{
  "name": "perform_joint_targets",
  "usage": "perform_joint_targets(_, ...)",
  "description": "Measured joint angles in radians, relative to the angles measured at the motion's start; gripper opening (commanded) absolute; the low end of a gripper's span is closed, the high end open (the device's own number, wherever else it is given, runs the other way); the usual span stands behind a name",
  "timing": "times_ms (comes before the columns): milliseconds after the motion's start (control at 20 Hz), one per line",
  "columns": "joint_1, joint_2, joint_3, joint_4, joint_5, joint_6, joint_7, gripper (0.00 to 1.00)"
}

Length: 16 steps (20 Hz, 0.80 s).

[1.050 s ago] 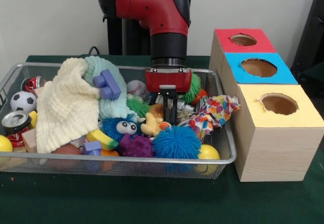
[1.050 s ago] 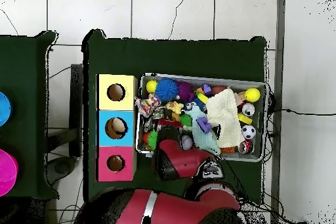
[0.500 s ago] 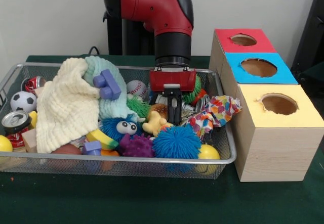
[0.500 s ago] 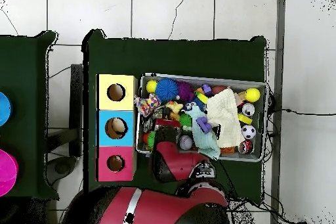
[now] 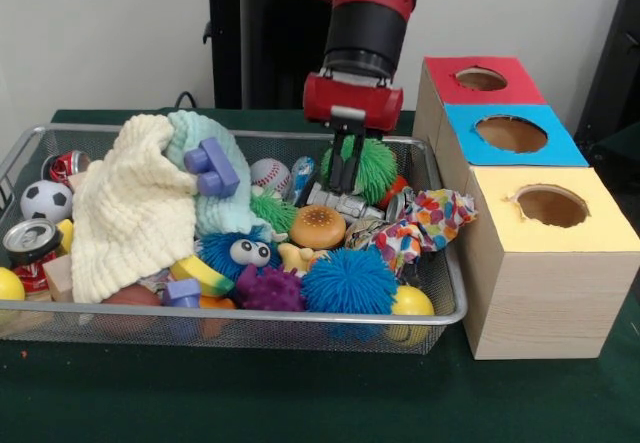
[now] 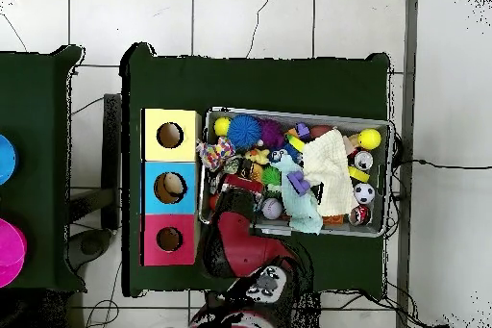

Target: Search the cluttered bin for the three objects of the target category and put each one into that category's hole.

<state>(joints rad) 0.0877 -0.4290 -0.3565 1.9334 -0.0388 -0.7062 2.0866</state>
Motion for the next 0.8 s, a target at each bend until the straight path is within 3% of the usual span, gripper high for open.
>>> perform_joint_targets(100, 0.063, -0.044, -0.052, 0.016, 0.044, 0.061, 0.000, 0.00)
perform_joint_targets(250, 0.090, -0.074, -0.084, 0.022, 0.048, 0.099, 0.000, 0.00)
perform_joint_targets(550, 0.057, -0.092, -0.095, 0.022, 0.036, 0.107, 0.000, 0.00)
perform_joint_targets(600, 0.013, -0.082, -0.094, 0.022, 0.002, 0.103, 0.000, 1.00)
perform_joint_targets(800, -0.030, -0.078, -0.083, 0.022, -0.037, 0.101, 0.000, 1.00)
